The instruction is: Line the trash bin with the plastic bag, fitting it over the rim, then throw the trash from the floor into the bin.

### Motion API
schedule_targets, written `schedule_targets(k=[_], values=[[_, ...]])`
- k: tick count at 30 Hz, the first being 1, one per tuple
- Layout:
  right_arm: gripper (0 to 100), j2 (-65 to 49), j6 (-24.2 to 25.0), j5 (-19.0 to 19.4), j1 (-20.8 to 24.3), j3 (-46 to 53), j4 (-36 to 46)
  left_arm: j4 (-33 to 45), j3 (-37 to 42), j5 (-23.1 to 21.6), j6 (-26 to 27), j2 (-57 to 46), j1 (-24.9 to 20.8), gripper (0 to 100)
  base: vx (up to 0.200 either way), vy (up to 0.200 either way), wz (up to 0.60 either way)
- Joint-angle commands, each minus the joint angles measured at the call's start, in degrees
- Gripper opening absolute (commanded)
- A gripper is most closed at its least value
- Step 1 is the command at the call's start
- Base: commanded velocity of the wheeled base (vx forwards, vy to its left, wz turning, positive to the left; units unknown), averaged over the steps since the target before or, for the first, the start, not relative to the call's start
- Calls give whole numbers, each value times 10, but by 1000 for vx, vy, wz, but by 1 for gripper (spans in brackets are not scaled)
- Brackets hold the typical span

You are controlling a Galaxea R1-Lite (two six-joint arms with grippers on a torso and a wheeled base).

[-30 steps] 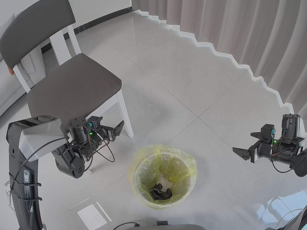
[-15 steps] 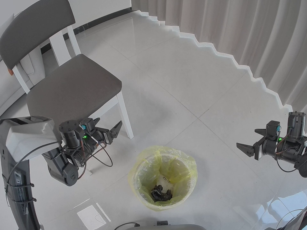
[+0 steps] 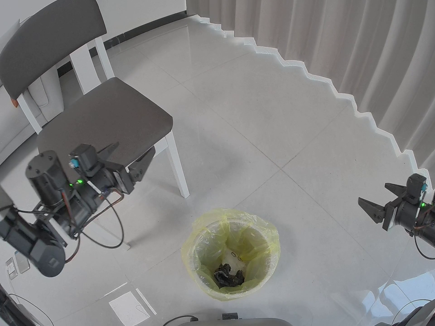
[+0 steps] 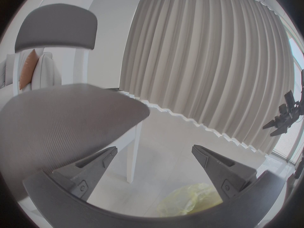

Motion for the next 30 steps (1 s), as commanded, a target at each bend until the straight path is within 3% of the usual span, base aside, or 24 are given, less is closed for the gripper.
schedule_targets(k=[1, 6, 9, 12, 17, 20, 21, 28, 30], values=[[100, -175, 44, -13, -13, 76, 1, 76, 88, 2, -4, -215, 47, 100, 0, 0, 0], [100, -324, 45, -8, -13, 145, 15, 103, 135, 3, -13, -321, 55, 100, 0, 0, 0], [100, -484, 54, -5, -12, 166, 101, 181, 156, 4, -20, -431, 56, 100, 0, 0, 0], [100, -561, 74, -3, -14, 165, 169, 227, 165, 3, -28, -486, 56, 100, 0, 0, 0], [100, -753, 114, 39, -56, 154, 331, 399, 173, 4, -32, -664, 56, 100, 0, 0, 0], [100, -760, 114, 35, -56, 162, 342, 450, 174, 4, -32, -708, 76, 100, 0, 0, 0], [100, -760, 115, 35, -56, 166, 341, 476, 178, -2, -32, -738, 102, 100, 0, 0, 0], [100, -760, 113, 31, -56, 166, 377, 502, 228, -9, -40, -868, 166, 100, 0, 0, 0], [100, -760, 109, 8, -56, 166, 377, 504, 245, -9, -40, -897, 179, 100, 0, 0, 0]])
